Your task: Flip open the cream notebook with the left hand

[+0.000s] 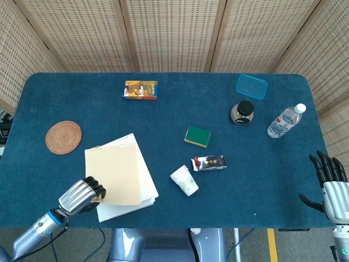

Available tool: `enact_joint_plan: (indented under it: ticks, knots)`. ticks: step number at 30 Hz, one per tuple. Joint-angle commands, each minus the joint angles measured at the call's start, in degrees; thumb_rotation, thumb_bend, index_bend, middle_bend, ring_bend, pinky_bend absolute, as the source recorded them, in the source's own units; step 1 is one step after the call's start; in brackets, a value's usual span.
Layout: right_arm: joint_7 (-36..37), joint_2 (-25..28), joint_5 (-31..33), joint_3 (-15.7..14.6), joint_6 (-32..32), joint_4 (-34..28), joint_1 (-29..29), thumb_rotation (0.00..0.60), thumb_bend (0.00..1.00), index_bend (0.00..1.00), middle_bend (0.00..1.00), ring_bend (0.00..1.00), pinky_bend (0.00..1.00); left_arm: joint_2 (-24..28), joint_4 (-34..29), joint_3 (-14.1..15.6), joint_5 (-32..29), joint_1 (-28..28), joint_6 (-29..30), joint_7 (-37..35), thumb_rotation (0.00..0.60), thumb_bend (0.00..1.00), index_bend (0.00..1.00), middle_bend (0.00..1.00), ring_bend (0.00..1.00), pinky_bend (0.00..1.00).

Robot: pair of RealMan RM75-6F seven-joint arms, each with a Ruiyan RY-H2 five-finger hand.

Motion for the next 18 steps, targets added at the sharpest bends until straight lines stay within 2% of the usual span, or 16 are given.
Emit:
enact_joint_plan:
  ticks: [1,6,10,11,14,18]
  knots:
    - [-0.2,-0.1,-0.1,-0.1,0.0,0.0,0.0,0.600,0.00,0.00,0.00,0.00,0.00,1.6,-0.1,2.5,2.7,1.7,3.0,-1.9,0.600,0.52,0.79,0.61,0.47,0.39]
    - [-0.6,-0.2,-0.2,-0.1,0.0,-0.1,0.0,0.600,0.00,0.00,0.00,0.00,0.00,2.5,0.7,5.4,6.2,3.8,7.0,-4.1,0.600,0.52,0.79,0.61,0.47,0.39]
    - [-0.9,-0.3,-0.3,-0.2,-0.1,-0.2,0.1,0.600,0.00,0.00,0.00,0.00,0.00,2.4,-0.4,5.3,5.4,4.5,9.4,-10.3,0.600,0.52,0.80,0.61,0.48,0.40]
    - [-1.0,-0.3,-0.4,-0.3,-0.1,-0.2,0.1,0.600,0.00,0.00,0.00,0.00,0.00,2.5,-1.3,4.5,3.8,4.4,9.1,-12.9,0.600,0.52,0.80,0.61,0.48,0.40]
    - [-1.1,-0.3,-0.7,-0.3,0.3,-0.2,0.0,0.600,0.00,0.00,0.00,0.00,0.00,4.8,-8.6,-1.3,-6.1,2.3,6.6,-24.7,0.600,0.52,0.80,0.61,0.48,0.40]
    - [-0.9,-0.3,-0.5,-0.3,0.2,-0.1,0.0,0.600,0.00,0.00,0.00,0.00,0.00,8.1,-14.0,-4.8,-11.9,0.0,2.3,-28.9,0.600,0.53,0.80,0.61,0.48,0.40]
